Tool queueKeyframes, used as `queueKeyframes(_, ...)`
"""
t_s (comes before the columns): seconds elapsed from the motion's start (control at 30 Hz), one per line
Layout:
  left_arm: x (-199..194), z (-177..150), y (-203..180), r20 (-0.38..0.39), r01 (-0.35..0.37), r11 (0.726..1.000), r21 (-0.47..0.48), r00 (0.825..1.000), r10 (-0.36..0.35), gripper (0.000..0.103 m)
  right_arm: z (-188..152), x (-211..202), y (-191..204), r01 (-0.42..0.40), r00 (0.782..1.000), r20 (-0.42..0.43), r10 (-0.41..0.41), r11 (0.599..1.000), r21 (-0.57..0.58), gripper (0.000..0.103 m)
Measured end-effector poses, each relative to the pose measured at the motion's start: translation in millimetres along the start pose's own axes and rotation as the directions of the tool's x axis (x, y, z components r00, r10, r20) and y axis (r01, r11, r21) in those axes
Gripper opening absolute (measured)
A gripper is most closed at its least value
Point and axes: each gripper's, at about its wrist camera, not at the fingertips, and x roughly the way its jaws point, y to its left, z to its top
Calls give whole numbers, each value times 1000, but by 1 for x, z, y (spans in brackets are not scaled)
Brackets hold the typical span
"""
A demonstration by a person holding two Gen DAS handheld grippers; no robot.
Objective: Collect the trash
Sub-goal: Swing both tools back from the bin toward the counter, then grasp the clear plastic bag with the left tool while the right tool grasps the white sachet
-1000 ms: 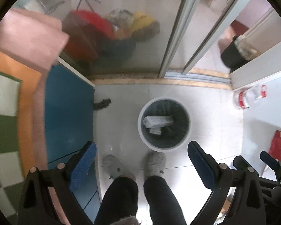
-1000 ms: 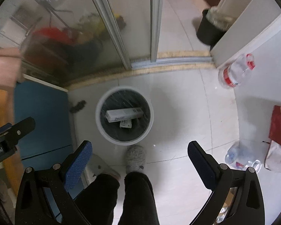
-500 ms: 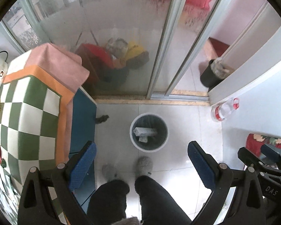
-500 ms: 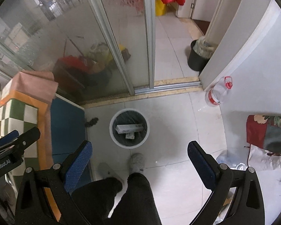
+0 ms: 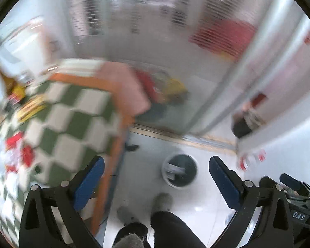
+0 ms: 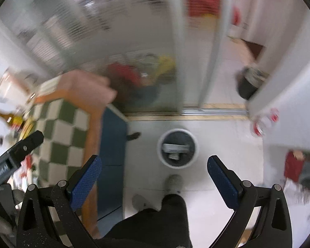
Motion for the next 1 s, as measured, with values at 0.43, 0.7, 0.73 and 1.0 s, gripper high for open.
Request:
queueKeyframes(0.43, -23, -164, 299, -297, -381, 865, -327, 910, 289, 102, -50, 99, 323, -289, 941, -303, 150, 822, -491, 103)
queueKeyframes(0.7, 12, -241, 310, -375, -271, 898, -348, 918, 131, 54, -89, 151, 409, -302, 921, -387, 49, 717, -628, 103)
queueKeyframes(0.73, 9, -243, 311, -359, -273, 893, -359, 923, 138, 45, -93, 156, 417, -294, 923, -384, 35, 708, -642, 103)
queueKeyframes(1.0, -4, -262, 347, -324, -322, 804, -499, 930, 172, 3, -127, 186, 450, -248, 926, -375, -53, 664, -706, 96)
